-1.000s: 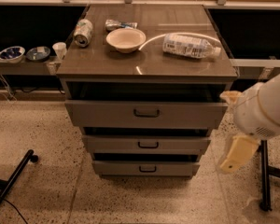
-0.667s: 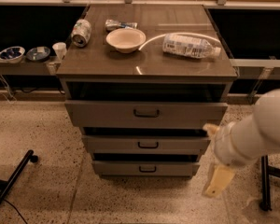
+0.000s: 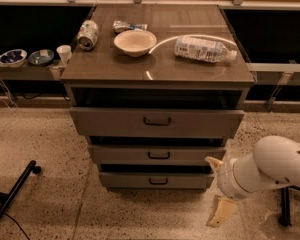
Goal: Open middle drawer
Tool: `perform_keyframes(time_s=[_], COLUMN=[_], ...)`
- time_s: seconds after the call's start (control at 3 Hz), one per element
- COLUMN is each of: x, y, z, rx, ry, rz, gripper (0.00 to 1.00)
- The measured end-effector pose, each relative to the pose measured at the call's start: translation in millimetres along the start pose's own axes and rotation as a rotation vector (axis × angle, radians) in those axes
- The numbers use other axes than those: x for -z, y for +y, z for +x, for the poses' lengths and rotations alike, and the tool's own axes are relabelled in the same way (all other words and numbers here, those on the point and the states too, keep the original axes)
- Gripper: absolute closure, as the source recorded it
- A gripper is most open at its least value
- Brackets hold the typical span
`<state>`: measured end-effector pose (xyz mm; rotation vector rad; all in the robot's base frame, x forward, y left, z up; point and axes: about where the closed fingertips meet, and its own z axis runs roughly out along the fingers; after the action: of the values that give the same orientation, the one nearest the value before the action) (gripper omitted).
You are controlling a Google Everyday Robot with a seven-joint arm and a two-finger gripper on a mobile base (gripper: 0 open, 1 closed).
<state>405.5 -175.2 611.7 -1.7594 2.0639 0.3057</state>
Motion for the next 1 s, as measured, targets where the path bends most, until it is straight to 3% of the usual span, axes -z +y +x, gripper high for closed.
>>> perform_keyframes(time_s=[0.33,0.67,1.0], x=[-13.9,-44.7,-109.0], y=[-11.4,-40.0,-46.6], z=[5.3,-2.7,0.2], rx=[-0.037,-0.067,0.058], ry=[0.036,-0.041,-0.119], rz=[-0.008,0.017,0.007], gripper=[0.0,0.0,0.0])
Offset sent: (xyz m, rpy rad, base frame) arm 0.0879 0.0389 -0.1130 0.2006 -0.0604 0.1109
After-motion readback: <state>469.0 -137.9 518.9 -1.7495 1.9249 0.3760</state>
